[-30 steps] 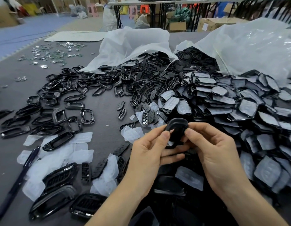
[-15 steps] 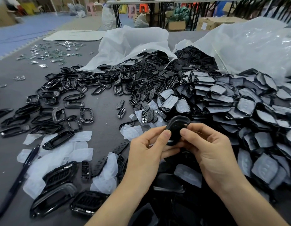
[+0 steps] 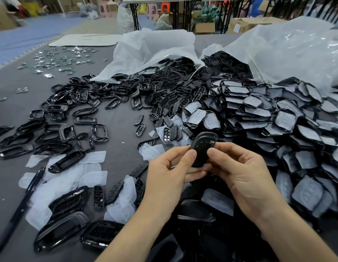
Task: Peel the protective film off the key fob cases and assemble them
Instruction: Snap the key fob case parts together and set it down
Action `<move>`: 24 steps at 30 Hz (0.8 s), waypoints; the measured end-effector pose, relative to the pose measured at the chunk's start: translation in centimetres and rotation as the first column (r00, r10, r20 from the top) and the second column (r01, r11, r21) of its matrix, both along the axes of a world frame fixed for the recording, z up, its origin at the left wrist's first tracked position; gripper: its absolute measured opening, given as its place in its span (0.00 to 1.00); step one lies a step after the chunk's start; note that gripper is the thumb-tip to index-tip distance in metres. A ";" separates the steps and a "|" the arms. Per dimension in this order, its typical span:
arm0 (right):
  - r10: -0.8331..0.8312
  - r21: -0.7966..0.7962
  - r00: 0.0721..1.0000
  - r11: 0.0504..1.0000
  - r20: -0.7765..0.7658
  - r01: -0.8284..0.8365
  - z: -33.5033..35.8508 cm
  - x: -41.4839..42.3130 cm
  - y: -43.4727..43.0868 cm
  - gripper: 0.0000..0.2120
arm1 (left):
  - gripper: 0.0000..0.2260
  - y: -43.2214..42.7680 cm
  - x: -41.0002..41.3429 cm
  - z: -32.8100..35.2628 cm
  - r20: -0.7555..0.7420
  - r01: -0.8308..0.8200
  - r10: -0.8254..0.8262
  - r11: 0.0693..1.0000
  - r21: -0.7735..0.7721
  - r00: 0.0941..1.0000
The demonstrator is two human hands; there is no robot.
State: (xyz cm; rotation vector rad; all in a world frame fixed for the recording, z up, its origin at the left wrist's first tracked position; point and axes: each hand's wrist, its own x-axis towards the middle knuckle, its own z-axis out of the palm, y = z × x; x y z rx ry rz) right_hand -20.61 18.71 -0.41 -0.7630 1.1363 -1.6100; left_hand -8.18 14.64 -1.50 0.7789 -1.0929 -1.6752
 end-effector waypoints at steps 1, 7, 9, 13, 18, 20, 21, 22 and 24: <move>0.009 0.002 1.000 1.000 -0.021 -0.009 0.0 0.0 0.0 0.12 | 0.10 0.0 0.1 0.0 0.024 -0.006 0.007 1.000 -0.026 1.000; -0.034 0.013 0.999 0.999 -0.021 0.034 -0.2 0.2 0.0 0.12 | 0.05 0.1 0.0 0.2 0.055 0.003 0.000 0.999 -0.048 0.998; -0.037 0.022 0.999 0.999 0.026 0.037 -0.2 0.2 0.0 0.10 | 0.05 0.0 0.0 0.2 0.029 0.004 -0.004 1.000 -0.012 1.000; -0.036 0.036 0.997 0.999 0.074 0.033 -0.1 0.4 0.0 0.08 | 0.04 -0.1 0.1 -0.1 0.013 -0.003 0.002 1.000 0.014 1.000; -0.034 0.069 0.992 0.997 0.121 0.026 -0.2 0.1 -0.1 0.07 | 0.03 -0.2 0.0 -0.2 0.018 -0.001 0.001 1.000 0.008 1.000; -0.042 0.075 0.991 0.997 0.130 0.033 -0.3 0.0 -0.1 0.06 | 0.04 -0.1 0.0 -0.3 0.032 0.002 -0.002 1.000 -0.010 0.999; -0.050 0.078 0.990 0.996 0.134 0.040 -0.3 -0.1 -0.2 0.05 | 0.05 0.0 0.0 -0.2 0.045 0.001 0.000 1.000 -0.020 0.999; -0.056 0.080 0.989 0.996 0.139 0.045 -0.4 -0.1 -0.2 0.05 | 0.05 0.0 0.1 -0.2 0.055 -0.003 0.004 1.000 -0.025 0.998; -0.058 0.082 0.990 0.995 0.130 0.048 -0.4 -0.1 -0.1 0.05 | 0.06 0.1 0.0 -0.2 0.058 -0.007 0.007 1.000 -0.014 0.998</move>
